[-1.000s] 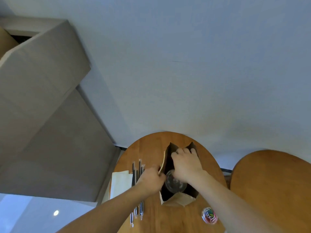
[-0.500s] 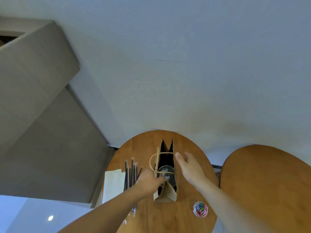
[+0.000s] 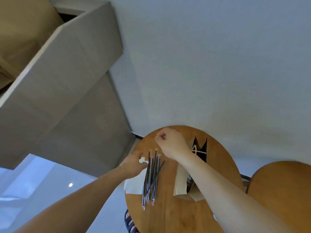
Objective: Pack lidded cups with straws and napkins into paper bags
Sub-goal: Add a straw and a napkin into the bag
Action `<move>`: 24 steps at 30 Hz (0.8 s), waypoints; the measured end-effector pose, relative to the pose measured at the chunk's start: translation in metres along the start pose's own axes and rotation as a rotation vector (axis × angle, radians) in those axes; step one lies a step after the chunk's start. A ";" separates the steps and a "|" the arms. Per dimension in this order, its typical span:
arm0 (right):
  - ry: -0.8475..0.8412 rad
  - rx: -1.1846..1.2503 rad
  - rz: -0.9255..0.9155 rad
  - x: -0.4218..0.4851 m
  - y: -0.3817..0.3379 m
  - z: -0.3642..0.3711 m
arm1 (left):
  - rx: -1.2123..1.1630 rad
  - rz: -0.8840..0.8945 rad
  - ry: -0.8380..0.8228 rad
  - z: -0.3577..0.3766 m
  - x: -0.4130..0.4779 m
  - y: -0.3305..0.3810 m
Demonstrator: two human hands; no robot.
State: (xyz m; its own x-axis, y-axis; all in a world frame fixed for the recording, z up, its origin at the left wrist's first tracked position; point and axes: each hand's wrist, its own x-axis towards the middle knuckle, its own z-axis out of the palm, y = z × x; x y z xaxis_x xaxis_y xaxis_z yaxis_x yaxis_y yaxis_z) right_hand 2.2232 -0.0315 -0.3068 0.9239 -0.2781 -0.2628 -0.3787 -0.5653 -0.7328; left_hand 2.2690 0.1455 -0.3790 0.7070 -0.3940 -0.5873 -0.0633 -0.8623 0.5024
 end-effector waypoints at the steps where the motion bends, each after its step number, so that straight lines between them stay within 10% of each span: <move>1: -0.059 -0.045 0.043 0.010 -0.002 0.017 | 0.000 -0.032 0.009 -0.005 0.004 -0.010; 7: -0.307 -0.195 0.284 0.044 0.044 0.129 | -0.093 -0.108 0.004 -0.014 0.030 -0.057; 24: -0.185 -0.213 0.573 0.054 0.122 0.252 | -0.218 -0.239 -0.108 0.031 0.071 -0.138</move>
State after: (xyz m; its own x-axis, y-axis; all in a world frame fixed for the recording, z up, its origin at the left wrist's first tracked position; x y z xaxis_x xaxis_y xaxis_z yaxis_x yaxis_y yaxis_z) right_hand 2.2403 0.0802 -0.5686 0.5588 -0.4541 -0.6939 -0.8004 -0.5143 -0.3080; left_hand 2.3060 0.2263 -0.5098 0.6042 -0.2303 -0.7628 0.2557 -0.8507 0.4593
